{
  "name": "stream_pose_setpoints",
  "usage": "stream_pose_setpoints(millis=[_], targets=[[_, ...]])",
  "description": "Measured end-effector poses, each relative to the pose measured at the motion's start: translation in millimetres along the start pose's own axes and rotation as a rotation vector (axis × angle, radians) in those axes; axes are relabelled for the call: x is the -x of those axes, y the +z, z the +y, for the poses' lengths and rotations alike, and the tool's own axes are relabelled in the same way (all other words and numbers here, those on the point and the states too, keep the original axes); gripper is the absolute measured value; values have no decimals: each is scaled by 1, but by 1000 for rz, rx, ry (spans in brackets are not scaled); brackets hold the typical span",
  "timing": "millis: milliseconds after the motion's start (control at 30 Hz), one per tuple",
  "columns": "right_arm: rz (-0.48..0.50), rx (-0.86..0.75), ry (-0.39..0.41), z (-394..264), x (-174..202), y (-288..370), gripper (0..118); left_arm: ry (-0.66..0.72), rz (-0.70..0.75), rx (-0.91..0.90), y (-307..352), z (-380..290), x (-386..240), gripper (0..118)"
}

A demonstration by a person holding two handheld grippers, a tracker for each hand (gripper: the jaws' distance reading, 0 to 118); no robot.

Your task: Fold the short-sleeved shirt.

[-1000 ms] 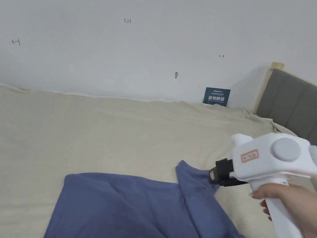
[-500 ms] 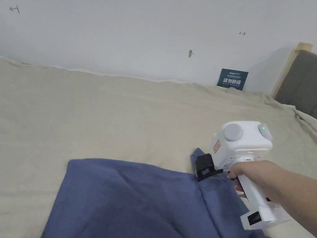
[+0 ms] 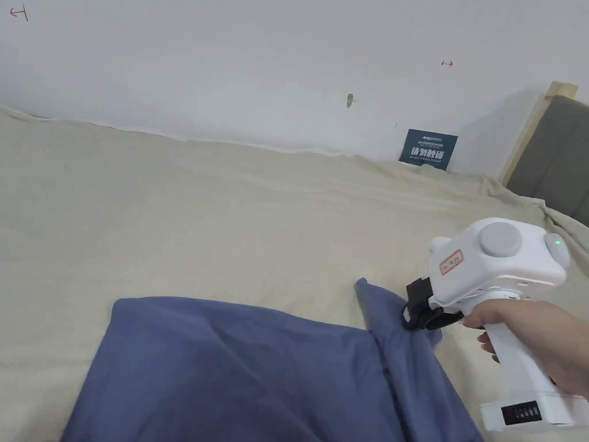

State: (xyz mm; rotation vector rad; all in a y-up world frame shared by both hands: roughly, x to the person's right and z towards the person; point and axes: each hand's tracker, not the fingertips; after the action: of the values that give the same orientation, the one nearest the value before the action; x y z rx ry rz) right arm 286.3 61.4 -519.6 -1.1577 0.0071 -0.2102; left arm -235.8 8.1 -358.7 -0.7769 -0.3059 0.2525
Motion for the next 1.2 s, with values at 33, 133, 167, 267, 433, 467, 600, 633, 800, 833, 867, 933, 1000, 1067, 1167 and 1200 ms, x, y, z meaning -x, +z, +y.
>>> stream_pose_setpoints(millis=[33, 133, 167, 267, 433, 467, 600, 633, 800, 833, 867, 933, 1000, 1067, 1167, 1200], targets=[[26, -11, -13, 1, -7, 3, 1, -18, 6, 26, -12, 16, 2, 0], [35, -51, -15, 0, -25, 4, 1, -56, 47, 112, -60, 78, 5, 0], [34, -64, -7, 1, -29, 5, 1, -41, 40, 134, -72, 95, -1, 8], [54, -79, 21, -1, -39, 4, 1, 37, -26, 230, -122, 146, 4, 38], [94, -87, 28, -2, -52, -8, 1, -21, 154, 394, -192, 190, 9, 118], [97, -84, 34, 1, -54, -14, 1, -14, 182, 441, -207, 194, 10, 118], [91, -76, 77, 0, -52, -26, 1, -15, 242, 466, -246, 204, 12, 118], [99, -73, 81, 3, -54, -29, 1, -27, 239, 481, -253, 204, 11, 118], [111, -55, 101, -5, -50, -31, 1, -166, 307, 581, -273, 185, -7, 118], [110, -54, 101, -3, -51, -33, 1, -204, 316, 560, -278, 188, -5, 118], [114, -51, 98, -2, -52, -35, 1, -181, 307, 551, -275, 188, -6, 118], [116, -50, 95, -5, -49, -36, 1, -172, 292, 538, -267, 189, -7, 100], [114, -52, 97, -5, -45, -38, 1, -213, 274, 515, -247, 181, -28, 65], [125, -51, 100, -6, -41, -39, 1, -251, 225, 519, -238, 176, -38, 14], [135, -59, 104, -6, -36, -37, 1, -286, 227, 542, -245, 178, -34, 11], [136, -64, 99, -8, -33, -33, 1, -291, 220, 543, -243, 178, -34, 11]])
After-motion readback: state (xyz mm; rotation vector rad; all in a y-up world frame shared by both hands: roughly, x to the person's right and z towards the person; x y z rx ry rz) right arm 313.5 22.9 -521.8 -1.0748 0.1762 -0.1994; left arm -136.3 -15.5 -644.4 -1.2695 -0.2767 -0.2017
